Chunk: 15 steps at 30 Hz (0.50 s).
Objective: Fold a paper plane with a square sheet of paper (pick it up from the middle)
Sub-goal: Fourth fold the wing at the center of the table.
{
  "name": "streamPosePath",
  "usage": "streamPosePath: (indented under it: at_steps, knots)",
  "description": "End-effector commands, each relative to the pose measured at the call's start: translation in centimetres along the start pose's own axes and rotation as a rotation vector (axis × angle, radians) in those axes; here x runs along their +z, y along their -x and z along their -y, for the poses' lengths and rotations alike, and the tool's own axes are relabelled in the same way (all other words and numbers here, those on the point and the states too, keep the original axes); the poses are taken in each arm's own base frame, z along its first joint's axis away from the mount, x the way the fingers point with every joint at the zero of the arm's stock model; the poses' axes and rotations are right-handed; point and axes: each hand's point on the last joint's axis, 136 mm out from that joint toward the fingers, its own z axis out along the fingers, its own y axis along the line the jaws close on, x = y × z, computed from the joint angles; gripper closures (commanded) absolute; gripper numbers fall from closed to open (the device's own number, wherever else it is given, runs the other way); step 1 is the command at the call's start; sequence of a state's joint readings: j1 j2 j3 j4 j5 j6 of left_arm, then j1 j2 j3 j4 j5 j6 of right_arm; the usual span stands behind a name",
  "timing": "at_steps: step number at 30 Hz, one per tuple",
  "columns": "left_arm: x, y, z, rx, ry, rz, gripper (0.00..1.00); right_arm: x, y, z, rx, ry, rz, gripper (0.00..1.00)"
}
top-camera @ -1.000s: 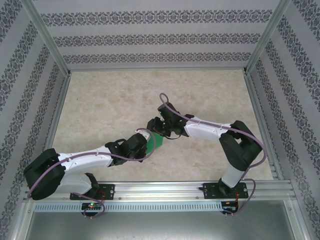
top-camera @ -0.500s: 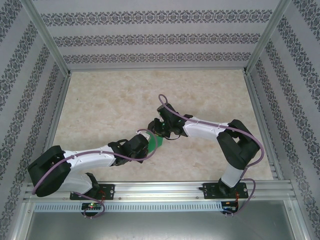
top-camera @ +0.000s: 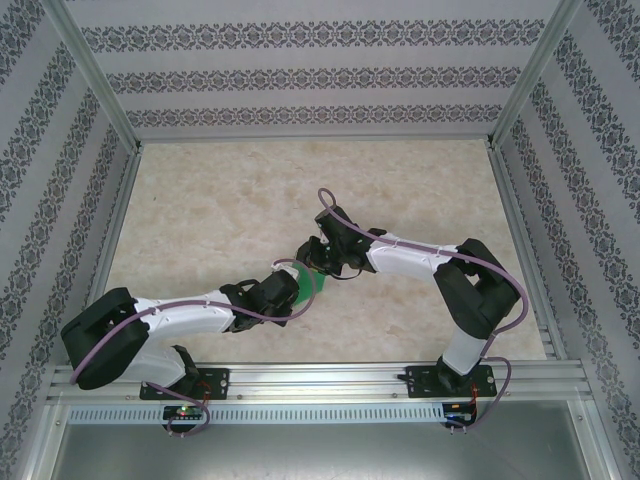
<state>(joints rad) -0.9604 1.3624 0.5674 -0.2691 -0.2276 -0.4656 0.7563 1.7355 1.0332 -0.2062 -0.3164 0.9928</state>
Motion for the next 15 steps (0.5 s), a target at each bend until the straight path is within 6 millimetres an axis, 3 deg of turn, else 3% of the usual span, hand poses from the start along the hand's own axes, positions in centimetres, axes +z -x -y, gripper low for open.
streamPosePath:
  at_steps: [1,15]
  knots:
    - [-0.40,1.52,0.82,-0.008,-0.007,0.053,0.81,-0.64,0.87,-0.66,-0.018,0.007,0.019,0.70]
    - [-0.16,1.23,0.90,-0.023,-0.013,0.046,0.94,-1.03,0.74,-0.67,-0.037,0.000,0.015,0.65]
